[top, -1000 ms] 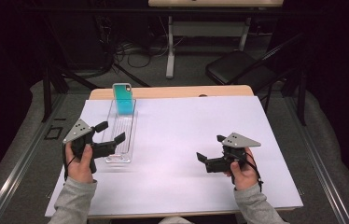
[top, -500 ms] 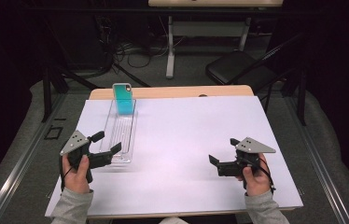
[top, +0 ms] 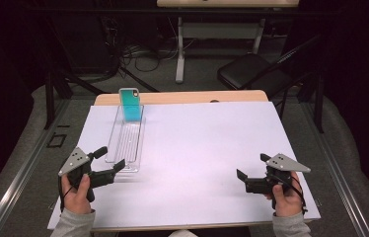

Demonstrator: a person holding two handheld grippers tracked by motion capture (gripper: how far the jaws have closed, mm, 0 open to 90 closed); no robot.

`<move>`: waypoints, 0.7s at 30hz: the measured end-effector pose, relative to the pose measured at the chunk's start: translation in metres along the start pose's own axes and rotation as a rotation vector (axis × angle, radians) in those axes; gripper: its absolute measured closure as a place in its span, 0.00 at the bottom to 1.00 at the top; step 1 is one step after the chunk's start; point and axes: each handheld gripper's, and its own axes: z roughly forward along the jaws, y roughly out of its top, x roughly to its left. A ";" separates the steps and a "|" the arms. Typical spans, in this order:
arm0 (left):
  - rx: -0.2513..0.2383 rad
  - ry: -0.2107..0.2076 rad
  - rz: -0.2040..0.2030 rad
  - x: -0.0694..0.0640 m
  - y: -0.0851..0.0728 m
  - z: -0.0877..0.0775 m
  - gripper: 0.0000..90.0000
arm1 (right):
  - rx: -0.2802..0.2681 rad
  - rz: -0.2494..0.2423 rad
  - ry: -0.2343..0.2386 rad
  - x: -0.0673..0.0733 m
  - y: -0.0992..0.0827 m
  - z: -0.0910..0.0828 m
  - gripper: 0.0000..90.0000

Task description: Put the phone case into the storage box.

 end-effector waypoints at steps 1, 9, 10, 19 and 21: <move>-0.003 0.002 0.001 0.000 -0.001 -0.001 0.17 | 0.001 0.002 -0.006 -0.002 -0.002 -0.002 0.00; -0.011 0.008 0.005 0.000 -0.014 -0.008 0.17 | 0.006 0.036 -0.043 -0.014 -0.015 -0.015 0.00; -0.016 0.010 0.006 0.000 -0.015 -0.009 0.17 | 0.003 0.041 -0.049 -0.016 -0.016 -0.016 0.00; -0.027 0.025 -0.034 0.007 -0.025 -0.015 0.17 | 0.006 0.070 -0.077 -0.023 -0.024 -0.020 0.00; -0.028 0.030 -0.039 0.010 -0.027 -0.016 0.17 | 0.010 0.063 -0.077 -0.023 -0.025 -0.020 0.00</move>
